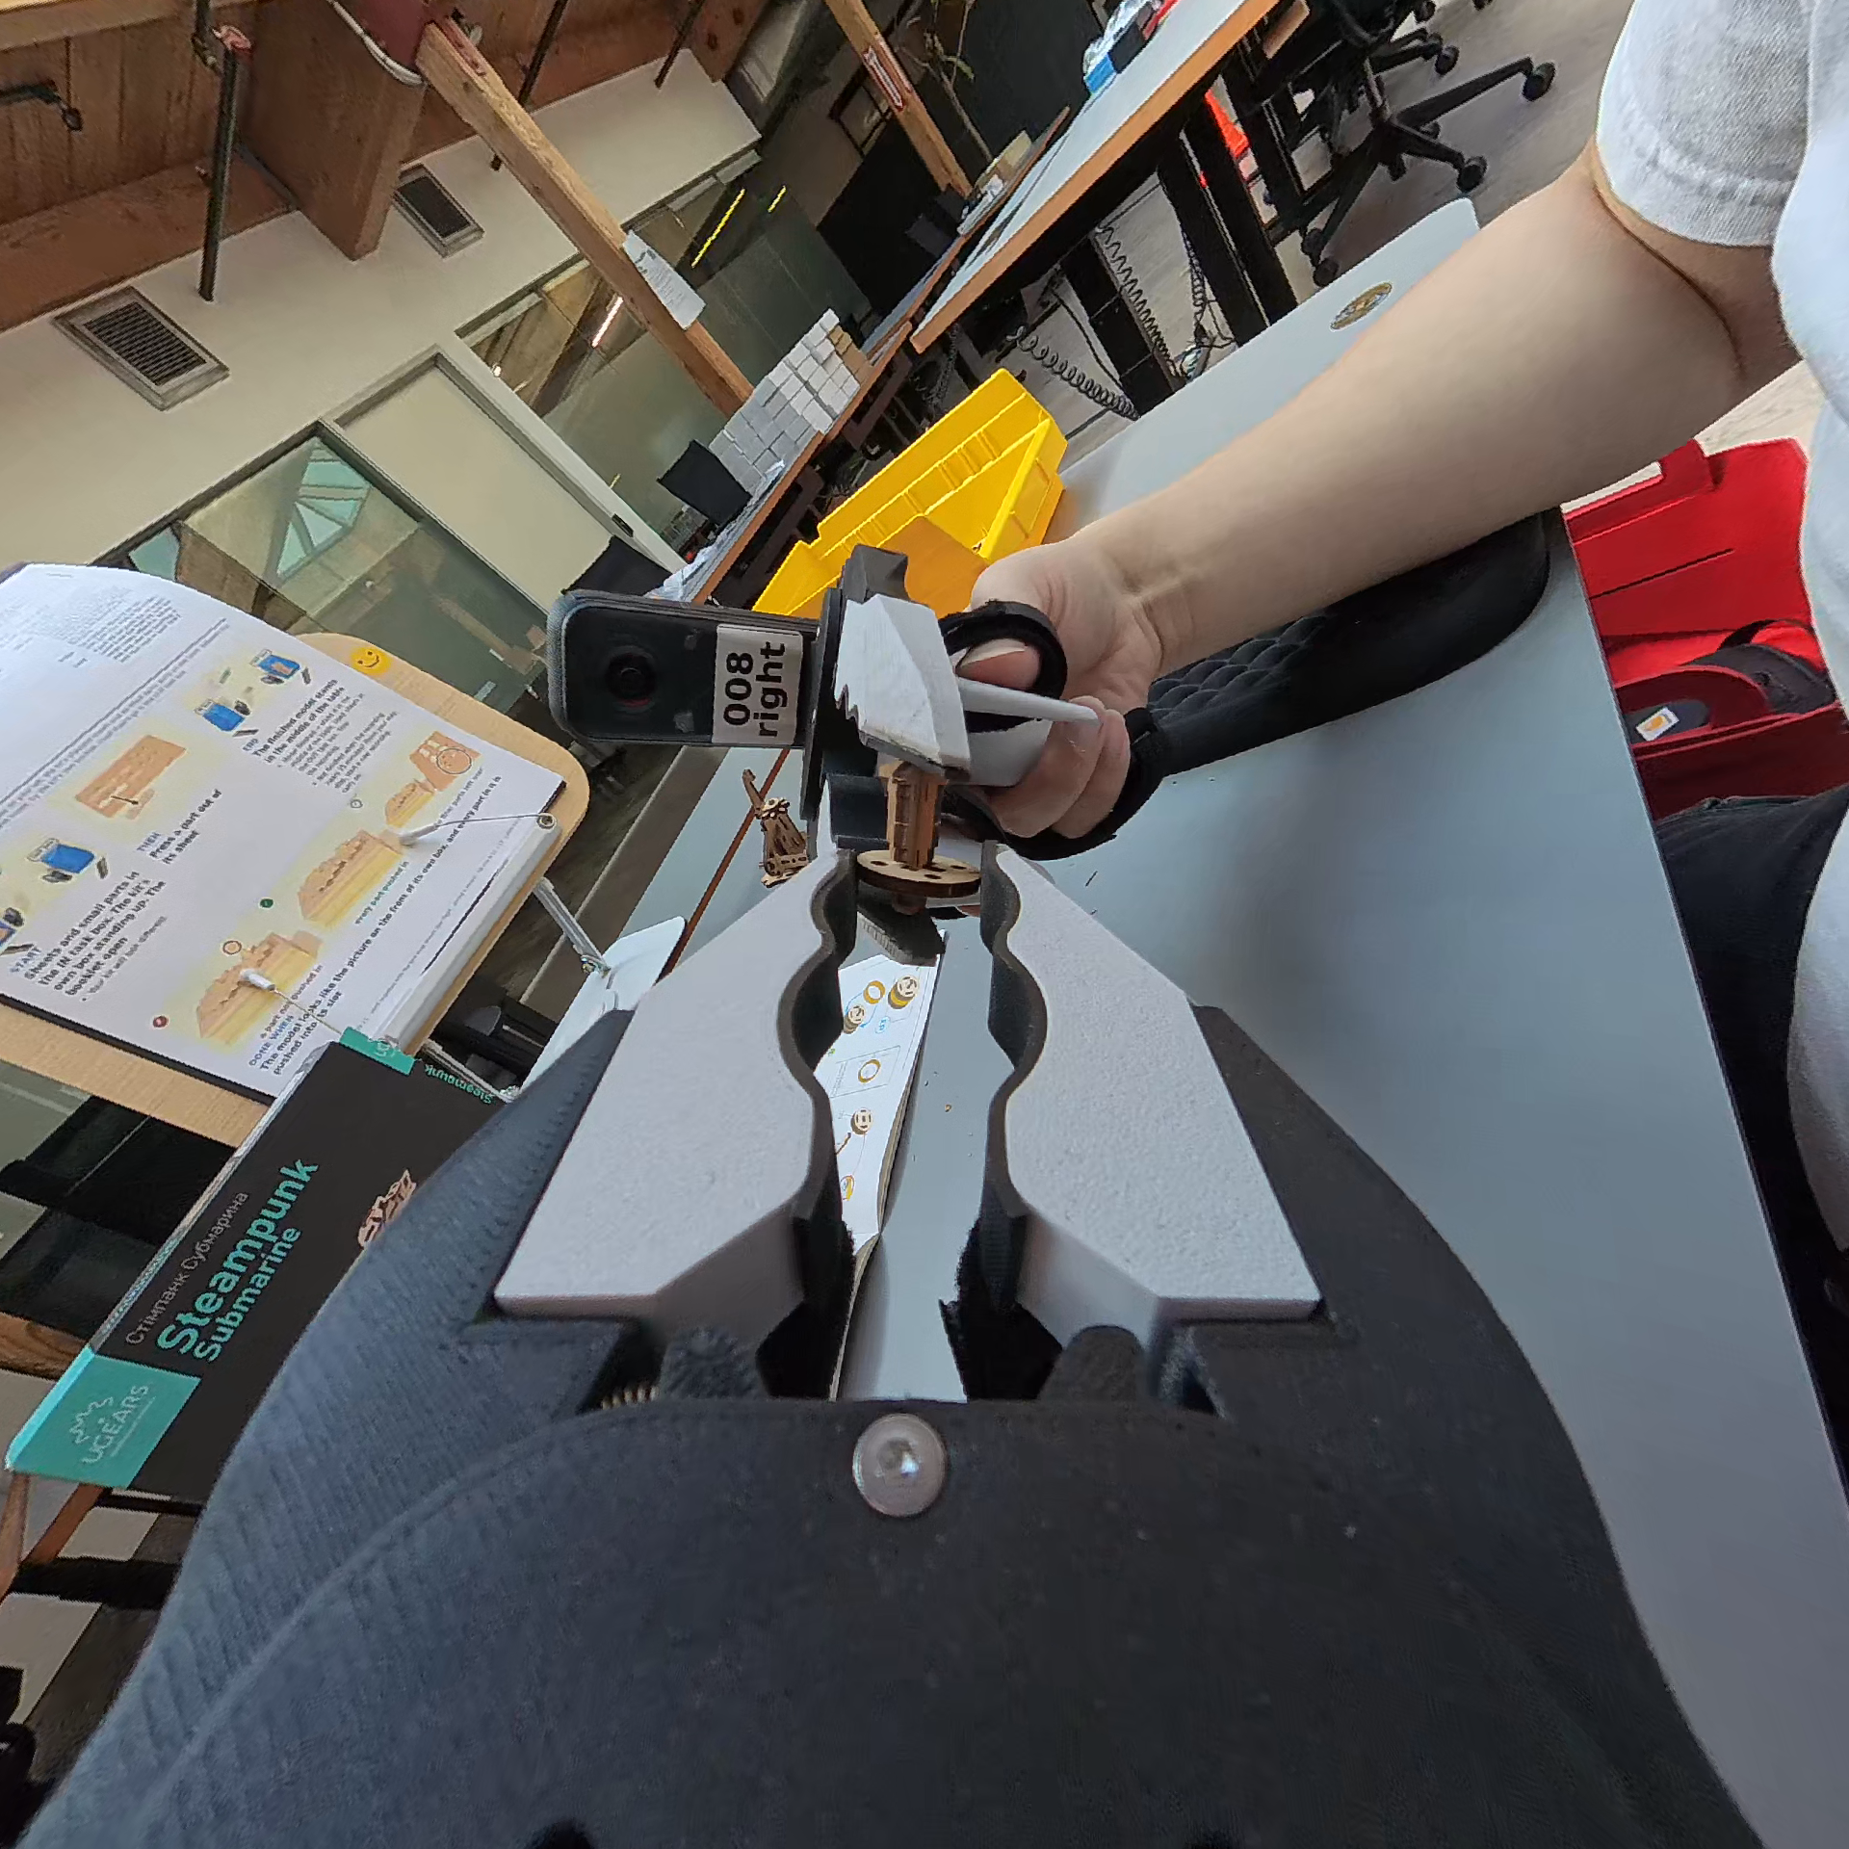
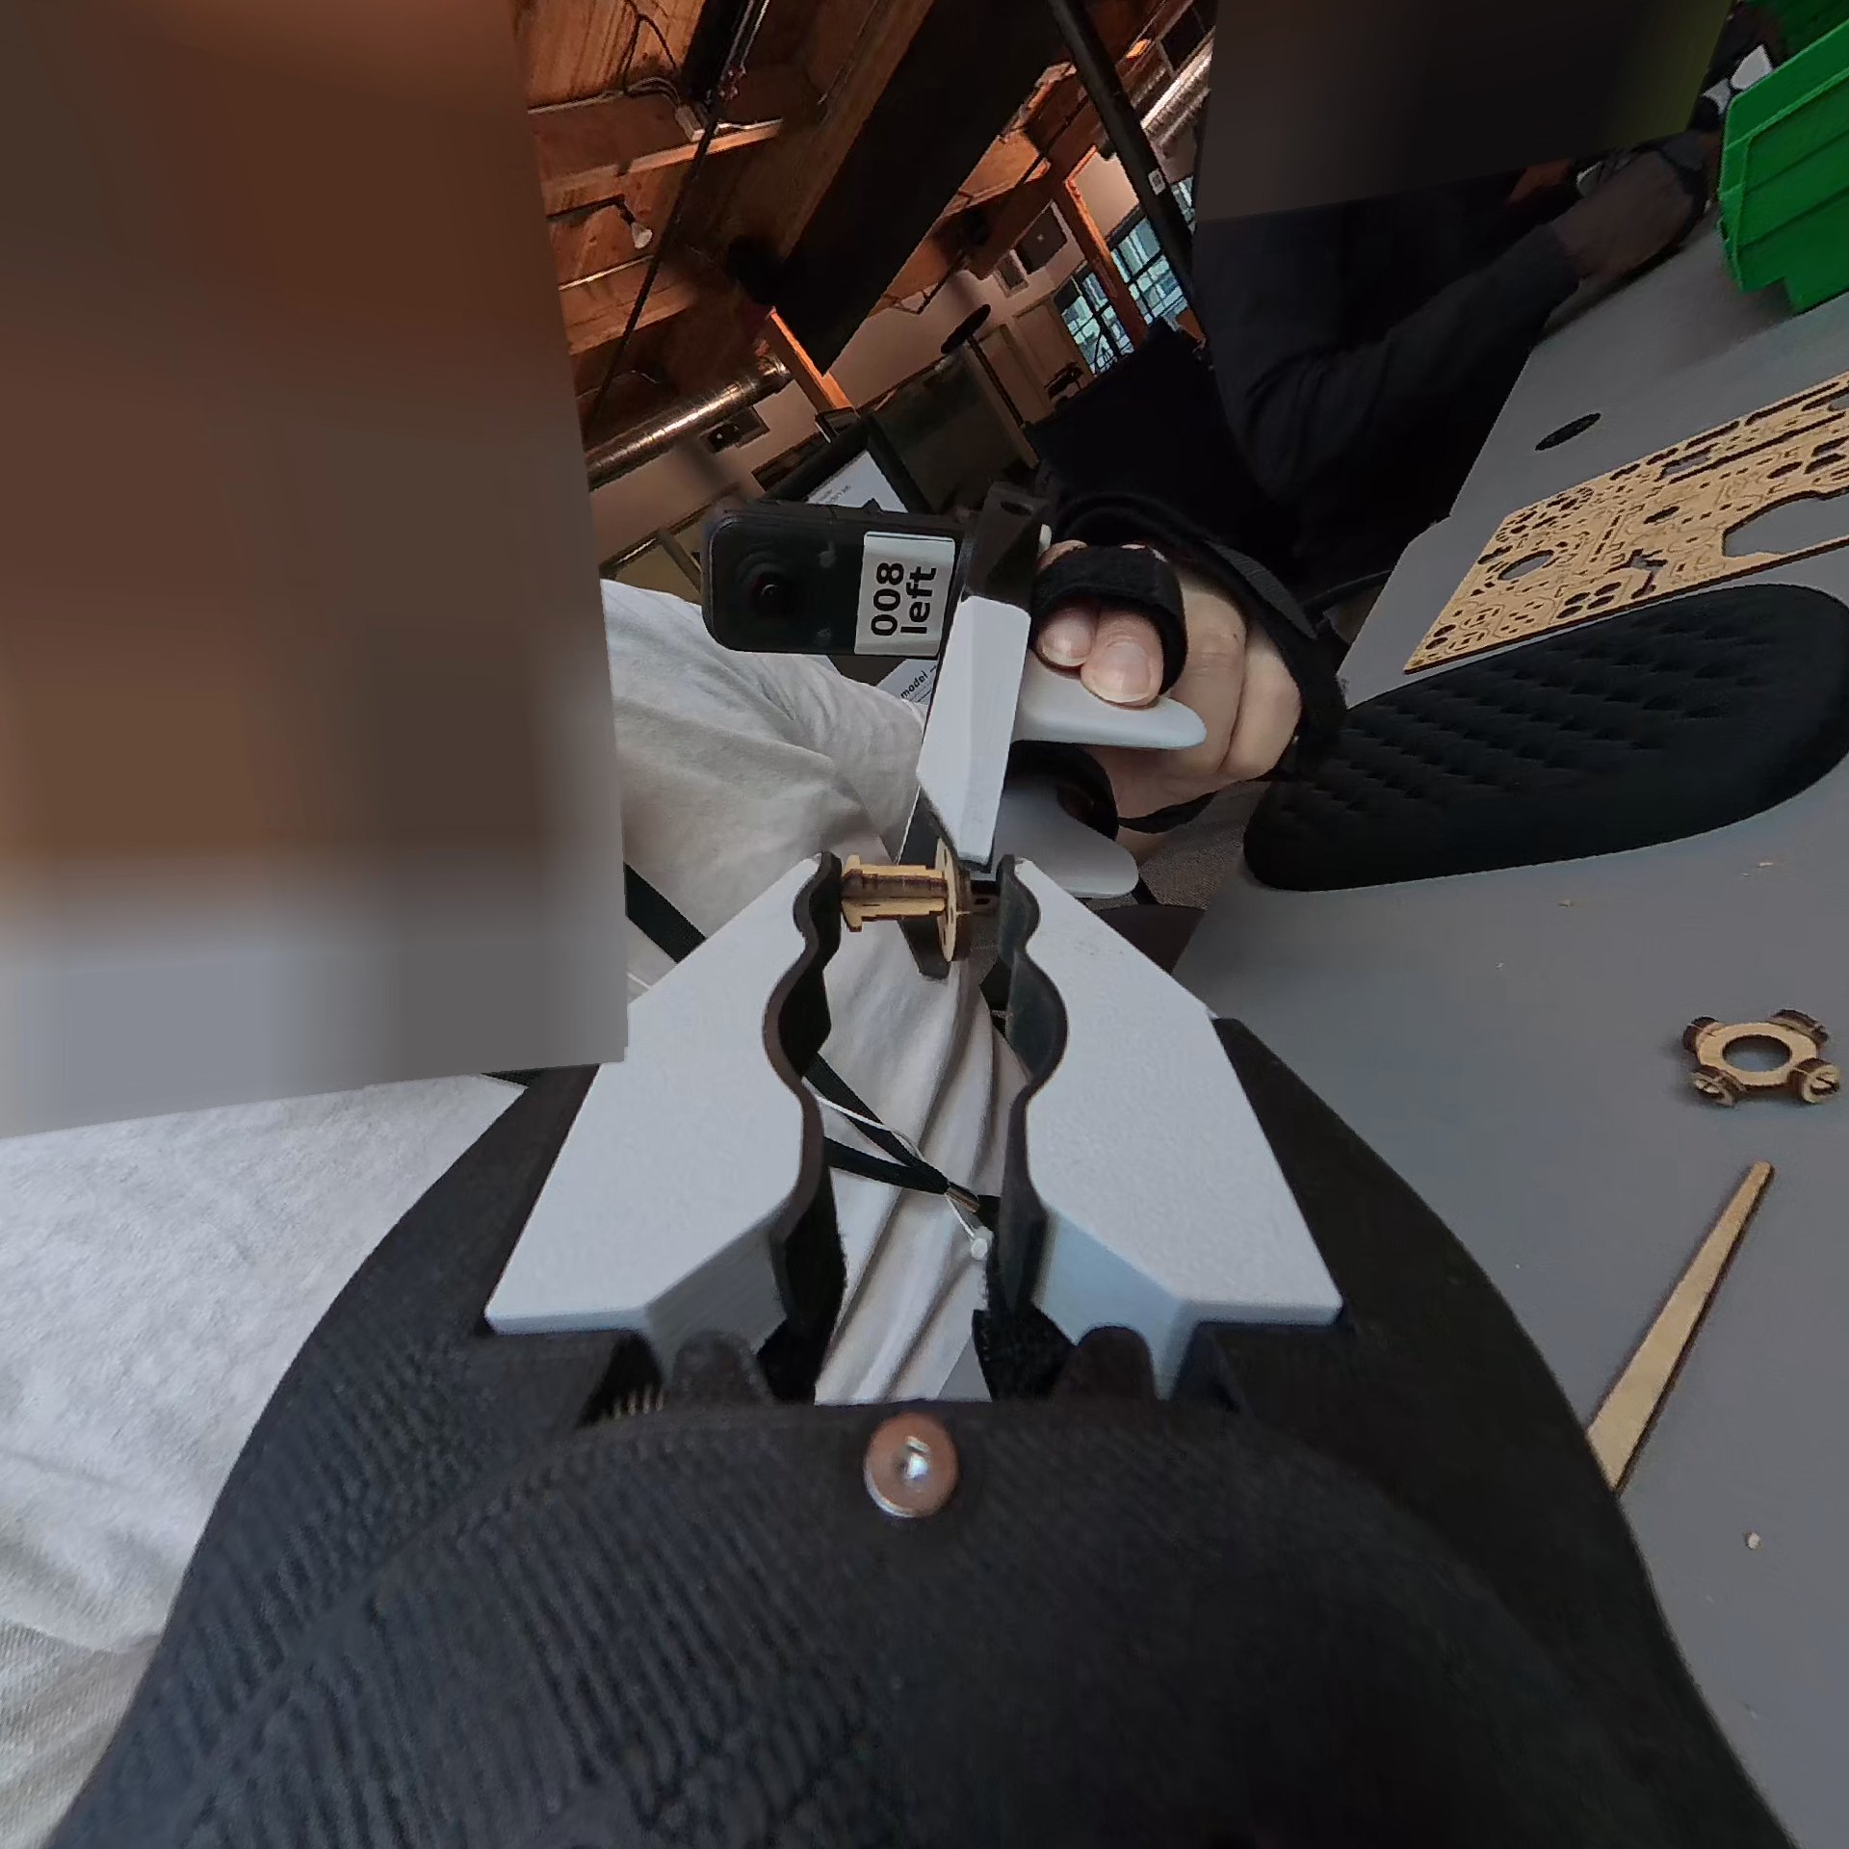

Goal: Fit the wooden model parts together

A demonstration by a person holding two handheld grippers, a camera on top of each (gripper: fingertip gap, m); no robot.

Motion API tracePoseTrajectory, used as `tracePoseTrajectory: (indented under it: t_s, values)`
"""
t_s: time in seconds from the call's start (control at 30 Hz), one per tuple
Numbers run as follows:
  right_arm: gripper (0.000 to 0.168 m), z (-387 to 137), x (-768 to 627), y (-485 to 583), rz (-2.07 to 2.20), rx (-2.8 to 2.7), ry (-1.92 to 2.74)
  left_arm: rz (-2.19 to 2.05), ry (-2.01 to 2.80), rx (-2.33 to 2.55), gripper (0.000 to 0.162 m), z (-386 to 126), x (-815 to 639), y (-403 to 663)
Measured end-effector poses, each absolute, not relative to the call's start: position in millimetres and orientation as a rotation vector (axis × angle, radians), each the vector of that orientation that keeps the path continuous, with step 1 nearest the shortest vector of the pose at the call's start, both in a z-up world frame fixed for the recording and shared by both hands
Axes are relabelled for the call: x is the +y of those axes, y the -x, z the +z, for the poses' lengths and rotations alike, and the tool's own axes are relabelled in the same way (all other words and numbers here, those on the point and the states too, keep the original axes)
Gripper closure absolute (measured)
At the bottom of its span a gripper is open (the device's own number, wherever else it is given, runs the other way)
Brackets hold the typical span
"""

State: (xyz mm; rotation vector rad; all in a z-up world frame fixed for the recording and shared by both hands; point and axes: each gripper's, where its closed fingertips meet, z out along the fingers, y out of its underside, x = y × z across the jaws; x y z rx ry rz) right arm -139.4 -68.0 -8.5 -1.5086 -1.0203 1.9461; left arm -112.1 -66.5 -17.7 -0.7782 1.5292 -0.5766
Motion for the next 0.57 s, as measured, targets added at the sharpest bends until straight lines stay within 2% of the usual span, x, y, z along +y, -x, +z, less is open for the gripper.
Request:
tracePoseTrajectory:
  t_s: [0.57]
  values:
    - [0.139,-2.3,-59.9,136.6,2.002,-0.925,1.487,-0.566,0.804,1.450,0.140,-11.1,-59.0,109.4]
